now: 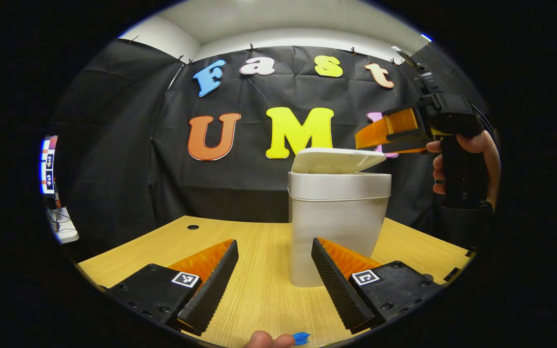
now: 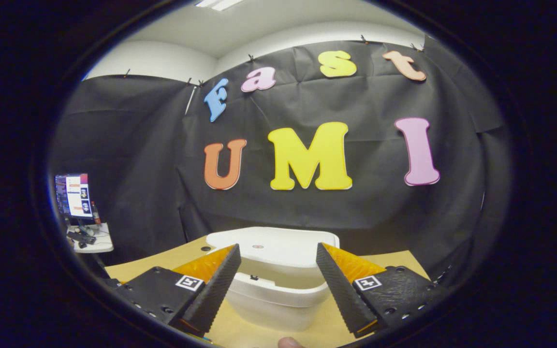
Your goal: Press the lid of the desktop garbage bin to open it, pick up the crumpled paper on the desktop and throw it into the bin, then pick up the pop can on the desktop and drop it into the bin, and finally close the garbage bin lid.
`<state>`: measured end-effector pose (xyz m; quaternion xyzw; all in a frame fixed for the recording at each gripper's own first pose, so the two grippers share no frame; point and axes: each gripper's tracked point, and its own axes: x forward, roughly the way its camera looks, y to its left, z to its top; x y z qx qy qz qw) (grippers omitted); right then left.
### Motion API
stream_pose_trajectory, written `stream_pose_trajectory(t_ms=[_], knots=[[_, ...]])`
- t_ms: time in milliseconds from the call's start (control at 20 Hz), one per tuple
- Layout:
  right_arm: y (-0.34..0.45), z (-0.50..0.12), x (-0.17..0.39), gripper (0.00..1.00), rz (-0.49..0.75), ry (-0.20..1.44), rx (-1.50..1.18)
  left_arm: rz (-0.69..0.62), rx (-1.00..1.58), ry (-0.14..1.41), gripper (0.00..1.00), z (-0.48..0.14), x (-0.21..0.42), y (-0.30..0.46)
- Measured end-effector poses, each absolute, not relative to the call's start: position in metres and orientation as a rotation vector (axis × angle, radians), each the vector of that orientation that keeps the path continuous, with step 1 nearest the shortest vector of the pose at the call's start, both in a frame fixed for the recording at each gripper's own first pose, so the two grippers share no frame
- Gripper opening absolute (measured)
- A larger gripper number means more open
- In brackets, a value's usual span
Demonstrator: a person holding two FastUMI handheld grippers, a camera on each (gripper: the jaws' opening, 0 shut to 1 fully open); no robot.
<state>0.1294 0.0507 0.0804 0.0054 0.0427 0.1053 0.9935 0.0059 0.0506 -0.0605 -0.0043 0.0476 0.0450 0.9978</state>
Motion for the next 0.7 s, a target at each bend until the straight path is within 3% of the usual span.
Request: stream_pose_trajectory(t_ms=[700], knots=[[0.010,0.057,0.050,0.96,0.120,-0.051,0.020,0.063,-0.087,0.122,0.98,-0.067,0.004,0.036]])
